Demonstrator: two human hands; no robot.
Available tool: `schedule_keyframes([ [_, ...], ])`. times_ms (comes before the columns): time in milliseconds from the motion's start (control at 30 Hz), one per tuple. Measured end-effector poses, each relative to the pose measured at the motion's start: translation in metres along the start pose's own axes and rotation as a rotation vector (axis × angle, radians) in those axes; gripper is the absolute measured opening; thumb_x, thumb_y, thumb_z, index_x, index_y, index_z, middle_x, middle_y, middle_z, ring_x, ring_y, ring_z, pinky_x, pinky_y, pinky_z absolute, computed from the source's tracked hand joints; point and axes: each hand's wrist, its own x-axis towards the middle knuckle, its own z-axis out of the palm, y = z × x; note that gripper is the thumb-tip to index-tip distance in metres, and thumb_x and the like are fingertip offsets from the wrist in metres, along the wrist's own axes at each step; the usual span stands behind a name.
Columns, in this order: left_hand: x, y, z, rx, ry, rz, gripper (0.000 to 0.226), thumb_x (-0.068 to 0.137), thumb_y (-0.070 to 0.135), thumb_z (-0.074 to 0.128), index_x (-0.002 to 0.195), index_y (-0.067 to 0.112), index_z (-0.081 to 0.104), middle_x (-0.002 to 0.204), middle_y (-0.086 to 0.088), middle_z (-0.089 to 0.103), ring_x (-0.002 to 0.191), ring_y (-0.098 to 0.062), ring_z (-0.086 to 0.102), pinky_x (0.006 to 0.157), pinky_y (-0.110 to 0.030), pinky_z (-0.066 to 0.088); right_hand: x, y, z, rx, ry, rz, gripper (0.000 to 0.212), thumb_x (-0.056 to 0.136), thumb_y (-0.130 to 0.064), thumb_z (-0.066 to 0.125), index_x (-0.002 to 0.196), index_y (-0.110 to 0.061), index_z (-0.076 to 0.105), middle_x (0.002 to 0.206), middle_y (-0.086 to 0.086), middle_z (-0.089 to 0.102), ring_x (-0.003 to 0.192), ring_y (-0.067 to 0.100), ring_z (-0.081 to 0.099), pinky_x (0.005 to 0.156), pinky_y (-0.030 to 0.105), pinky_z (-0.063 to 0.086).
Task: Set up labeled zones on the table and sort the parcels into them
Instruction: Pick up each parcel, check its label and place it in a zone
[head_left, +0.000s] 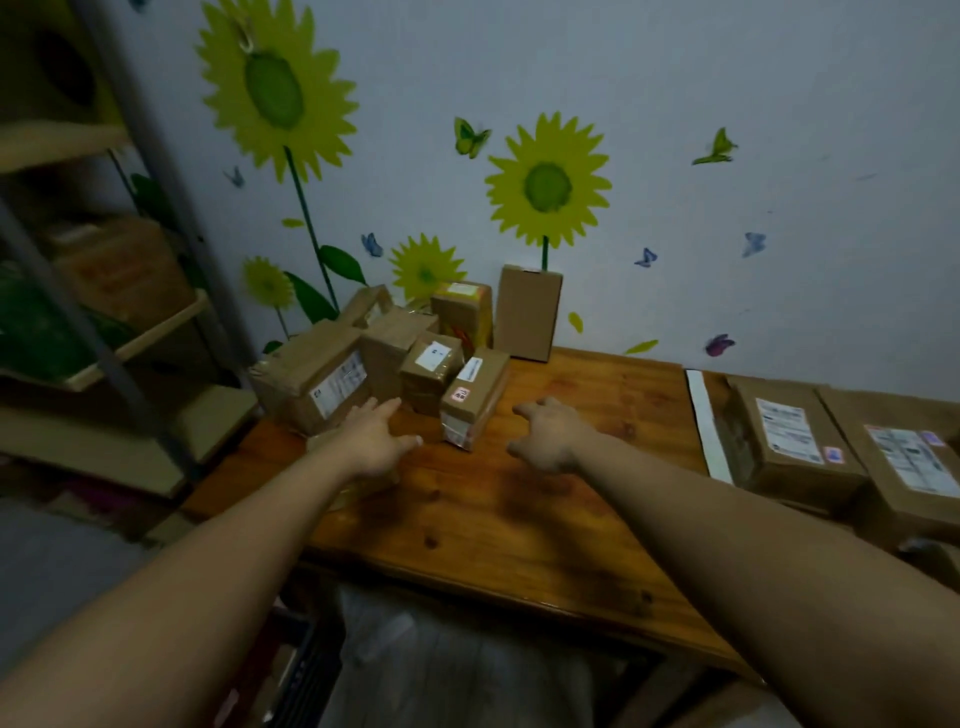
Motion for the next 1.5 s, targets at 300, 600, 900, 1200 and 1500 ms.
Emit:
schedule_keyframes([
  [300, 0.082, 0.023, 0.024, -0.238, -0.131, -0.016, 0.069, 0.09, 0.032, 0.059, 0.148, 0.03, 0.022, 0.157, -0.003, 0.017, 0.142, -0.027, 0.023, 0.113, -0.046, 0.027, 0.103, 0.004, 0.022, 0.159, -0.088, -0.013, 0.058, 0.097, -0.03, 0.052, 0.15, -0.026, 0.028, 0.148, 0.009, 0.039, 0.129, 0.025, 0.044, 0.101, 0.038, 0.039],
  [600, 0.177, 0.049, 0.052, -0.411, -0.164, -0.101, 0.044, 0.098, 0.021, 0.048, 0.139, 0.012, 0.036, 0.137, -0.01, 0.049, 0.119, -0.024, 0.051, 0.079, -0.026, 0.04, 0.199, 0.012, 0.045, 0.724, -0.2, 0.013, 0.051, 0.099, -0.03, 0.05, 0.147, -0.026, 0.033, 0.145, 0.001, 0.044, 0.13, 0.024, 0.048, 0.093, 0.026, 0.041],
  [900, 0.183, 0.047, 0.062, -0.487, -0.328, -0.06, 0.04, 0.097, 0.02, 0.047, 0.137, 0.02, 0.044, 0.139, -0.006, 0.05, 0.125, -0.023, 0.049, 0.103, -0.04, 0.042, 0.197, 0.017, 0.052, 0.857, -0.175, 0.181, 0.047, 0.092, -0.017, 0.061, 0.136, -0.019, 0.046, 0.138, 0.007, 0.053, 0.125, 0.024, 0.052, 0.104, 0.046, 0.045],
  [1200, 0.101, 0.031, 0.08, -0.529, -0.508, 0.059, 0.08, 0.085, -0.008, 0.059, 0.15, 0.018, 0.02, 0.143, -0.013, 0.044, 0.121, -0.025, 0.047, 0.074, -0.023, 0.05, 0.091, 0.015, 0.084, 0.91, -0.073, 0.228, 0.07, 0.086, -0.016, 0.07, 0.146, -0.022, 0.035, 0.134, 0.011, 0.056, 0.113, 0.024, 0.059, 0.091, 0.037, 0.053],
  [1500, 0.019, 0.033, 0.081, -0.709, -0.416, 0.08, 0.051, 0.099, 0.03, 0.044, 0.145, 0.037, 0.024, 0.115, -0.005, 0.06, 0.08, -0.02, 0.058, 0.063, -0.03, 0.049, -0.012, -0.004, 0.095, 0.879, 0.266, 0.213, 0.078, 0.07, -0.016, 0.082, 0.136, -0.018, 0.04, 0.127, 0.004, 0.059, 0.113, 0.021, 0.059, 0.095, 0.039, 0.051],
])
